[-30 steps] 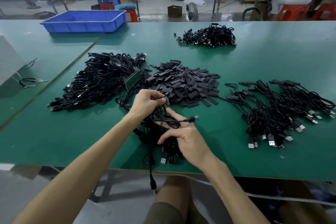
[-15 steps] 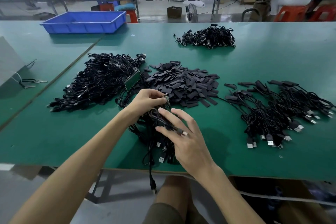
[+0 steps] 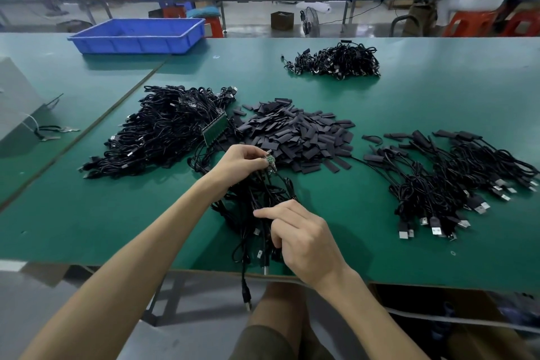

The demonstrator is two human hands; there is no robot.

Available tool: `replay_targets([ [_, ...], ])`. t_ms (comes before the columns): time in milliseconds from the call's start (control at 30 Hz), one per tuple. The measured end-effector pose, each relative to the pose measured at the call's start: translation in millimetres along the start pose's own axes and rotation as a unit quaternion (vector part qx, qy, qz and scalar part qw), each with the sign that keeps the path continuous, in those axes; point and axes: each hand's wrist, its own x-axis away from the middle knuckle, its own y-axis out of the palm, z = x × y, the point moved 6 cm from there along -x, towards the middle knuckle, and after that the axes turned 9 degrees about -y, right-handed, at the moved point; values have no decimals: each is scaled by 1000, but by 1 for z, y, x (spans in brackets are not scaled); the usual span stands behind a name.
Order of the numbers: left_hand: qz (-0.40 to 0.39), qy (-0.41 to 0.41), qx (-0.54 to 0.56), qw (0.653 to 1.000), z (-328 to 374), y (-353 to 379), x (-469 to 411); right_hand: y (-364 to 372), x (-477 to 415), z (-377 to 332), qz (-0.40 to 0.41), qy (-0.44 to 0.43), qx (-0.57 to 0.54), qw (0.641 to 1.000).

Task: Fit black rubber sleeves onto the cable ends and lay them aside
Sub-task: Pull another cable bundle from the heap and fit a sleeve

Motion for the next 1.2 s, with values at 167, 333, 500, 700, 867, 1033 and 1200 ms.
replay_targets([
  [167, -7, -10, -9, 1000, -1, 2, -1, 1, 6, 8, 10, 46, -34, 998],
  [333, -54, 29, -23, 998, 7, 7, 10, -3, 11, 38, 70, 219, -49, 972],
  [500, -110, 96, -80, 986, 20, 27, 21, 0, 35, 79, 94, 474, -111, 868],
  [700, -130, 107, -96, 981, 25, 52, 27, 1, 41, 86, 99, 509, -129, 845],
  [867, -95, 109, -145, 979, 27, 54, 31, -1, 44, 87, 98, 527, -106, 837],
  [1033, -70, 99, -165, 979, 27, 54, 34, 1, 41, 85, 67, 536, -84, 837],
  [1200, -47, 94, -177, 978, 27, 52, 34, 1, 39, 84, 67, 535, -92, 837],
])
